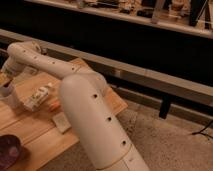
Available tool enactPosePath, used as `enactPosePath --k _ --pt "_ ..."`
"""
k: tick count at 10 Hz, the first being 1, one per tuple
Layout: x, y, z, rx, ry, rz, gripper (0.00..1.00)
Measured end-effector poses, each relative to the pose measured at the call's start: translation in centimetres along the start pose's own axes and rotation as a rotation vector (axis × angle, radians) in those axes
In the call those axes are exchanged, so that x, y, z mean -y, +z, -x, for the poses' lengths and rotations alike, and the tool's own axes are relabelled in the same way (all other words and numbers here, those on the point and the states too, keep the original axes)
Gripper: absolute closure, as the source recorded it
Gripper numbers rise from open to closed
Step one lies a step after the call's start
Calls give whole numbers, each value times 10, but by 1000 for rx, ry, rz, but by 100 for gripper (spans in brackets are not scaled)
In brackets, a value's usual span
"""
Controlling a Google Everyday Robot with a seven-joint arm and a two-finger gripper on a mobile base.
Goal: Place the eraser in the ceramic cup
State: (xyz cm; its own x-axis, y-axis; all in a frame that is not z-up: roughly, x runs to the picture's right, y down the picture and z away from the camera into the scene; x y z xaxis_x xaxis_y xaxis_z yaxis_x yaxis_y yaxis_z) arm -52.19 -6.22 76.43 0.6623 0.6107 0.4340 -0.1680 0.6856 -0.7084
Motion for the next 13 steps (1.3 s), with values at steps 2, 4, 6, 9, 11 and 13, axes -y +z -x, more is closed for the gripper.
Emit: enactPosePath --k 2,4,6,9,11,13 --pt "-5 -6 -4 -7 8 -5 100" --pt "-18 -17 -6 6 29 1 100" --pt "-30 -24 -16 4 44 7 100" --pt "-33 -34 -27 -5 45 -17 100" --pt "-24 -40 -37 -56 4 -87 100" --pt "-9 -49 -46 -157 -71 -193 100"
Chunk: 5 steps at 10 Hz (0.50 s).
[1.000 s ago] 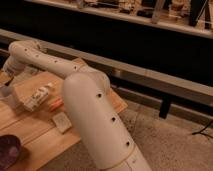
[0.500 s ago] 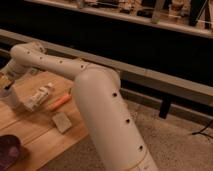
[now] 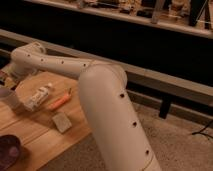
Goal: Place the eraser in the ceramic cup
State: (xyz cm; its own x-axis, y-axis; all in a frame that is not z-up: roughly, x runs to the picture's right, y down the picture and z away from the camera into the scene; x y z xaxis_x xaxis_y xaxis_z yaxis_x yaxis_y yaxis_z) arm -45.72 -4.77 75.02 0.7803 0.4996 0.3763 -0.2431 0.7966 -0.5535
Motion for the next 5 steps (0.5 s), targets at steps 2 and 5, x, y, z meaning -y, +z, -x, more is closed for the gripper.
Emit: enactPosePath --k 2,5 --pt "-2 -4 2 -38 -27 -40 100" --pt "-19 -8 19 1 18 -17 100"
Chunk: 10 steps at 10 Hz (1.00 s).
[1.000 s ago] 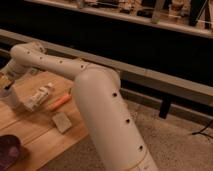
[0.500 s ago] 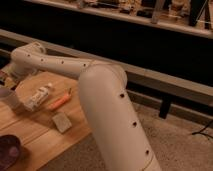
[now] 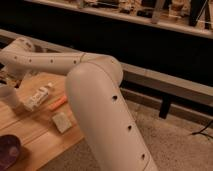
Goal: Place the eraser in the ceramic cup
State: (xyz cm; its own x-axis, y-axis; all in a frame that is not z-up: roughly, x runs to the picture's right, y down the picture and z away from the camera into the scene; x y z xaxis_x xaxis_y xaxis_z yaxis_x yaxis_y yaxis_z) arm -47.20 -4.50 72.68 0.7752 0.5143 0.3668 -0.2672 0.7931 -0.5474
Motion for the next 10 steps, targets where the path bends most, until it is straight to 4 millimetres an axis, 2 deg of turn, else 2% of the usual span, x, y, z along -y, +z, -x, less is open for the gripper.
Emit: enactPosePath --k 2,5,7,10 --pt "-7 -1 10 60 69 49 100" --pt "-4 -4 14 188 159 138 100" --pt "2 2 2 242 181 173 100" --pt "11 26 -30 279 197 221 100"
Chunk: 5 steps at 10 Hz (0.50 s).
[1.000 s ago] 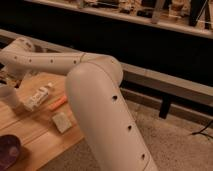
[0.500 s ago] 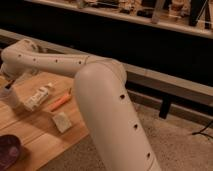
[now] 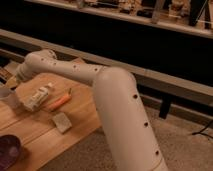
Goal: Place the eraser in the ceramic cup
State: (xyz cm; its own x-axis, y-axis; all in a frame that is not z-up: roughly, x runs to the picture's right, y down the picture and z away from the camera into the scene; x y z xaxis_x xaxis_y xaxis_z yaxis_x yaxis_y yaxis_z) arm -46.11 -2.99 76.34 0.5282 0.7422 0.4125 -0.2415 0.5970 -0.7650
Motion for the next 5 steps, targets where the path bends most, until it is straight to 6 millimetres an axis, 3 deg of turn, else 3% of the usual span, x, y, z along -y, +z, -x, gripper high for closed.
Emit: enactPosePath --k 2,5 --pt "6 13 -9 2 -4 26 100" --pt "4 30 3 -3 -42 47 100"
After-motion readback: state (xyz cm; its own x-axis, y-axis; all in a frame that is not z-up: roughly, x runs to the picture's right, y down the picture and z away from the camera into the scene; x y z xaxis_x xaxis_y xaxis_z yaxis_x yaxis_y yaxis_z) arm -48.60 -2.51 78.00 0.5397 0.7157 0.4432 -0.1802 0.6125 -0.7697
